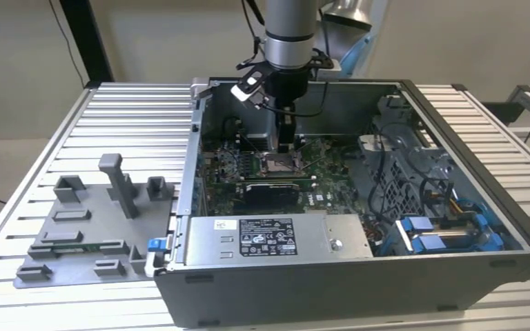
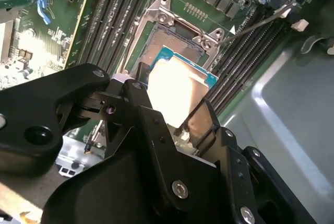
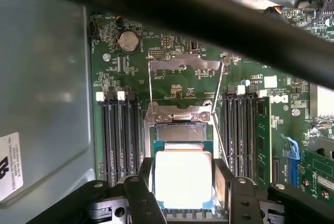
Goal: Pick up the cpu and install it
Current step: 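Place the cpu into insertion slot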
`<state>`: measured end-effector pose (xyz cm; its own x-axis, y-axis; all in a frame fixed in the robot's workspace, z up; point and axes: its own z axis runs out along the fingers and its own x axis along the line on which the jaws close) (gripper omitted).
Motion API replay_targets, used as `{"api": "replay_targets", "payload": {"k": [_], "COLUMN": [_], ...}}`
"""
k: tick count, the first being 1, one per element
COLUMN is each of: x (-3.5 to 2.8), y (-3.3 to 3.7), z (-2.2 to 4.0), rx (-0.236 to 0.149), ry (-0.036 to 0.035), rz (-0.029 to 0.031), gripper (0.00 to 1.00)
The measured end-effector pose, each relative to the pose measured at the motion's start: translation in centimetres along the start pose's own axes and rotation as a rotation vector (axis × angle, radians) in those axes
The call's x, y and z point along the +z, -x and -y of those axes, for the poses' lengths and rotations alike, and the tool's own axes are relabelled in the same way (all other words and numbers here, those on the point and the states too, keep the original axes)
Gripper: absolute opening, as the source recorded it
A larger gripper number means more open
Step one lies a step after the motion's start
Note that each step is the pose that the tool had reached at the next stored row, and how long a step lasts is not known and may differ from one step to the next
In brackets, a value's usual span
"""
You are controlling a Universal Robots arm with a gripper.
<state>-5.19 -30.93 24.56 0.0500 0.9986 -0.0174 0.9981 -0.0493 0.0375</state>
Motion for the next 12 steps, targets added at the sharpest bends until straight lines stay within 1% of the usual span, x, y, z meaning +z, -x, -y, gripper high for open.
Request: {"api": "replay_targets", "payload": {"k": [4,12], "x": [0.56,0.62], "y": [-0.03,-0.03], "z": [0.03,0.03], "rx": [0.0,0.0], "ry": [0.0001,-0.0002], "rz": [-0.0001,0.0], "gripper": [0.0,0.0]}}
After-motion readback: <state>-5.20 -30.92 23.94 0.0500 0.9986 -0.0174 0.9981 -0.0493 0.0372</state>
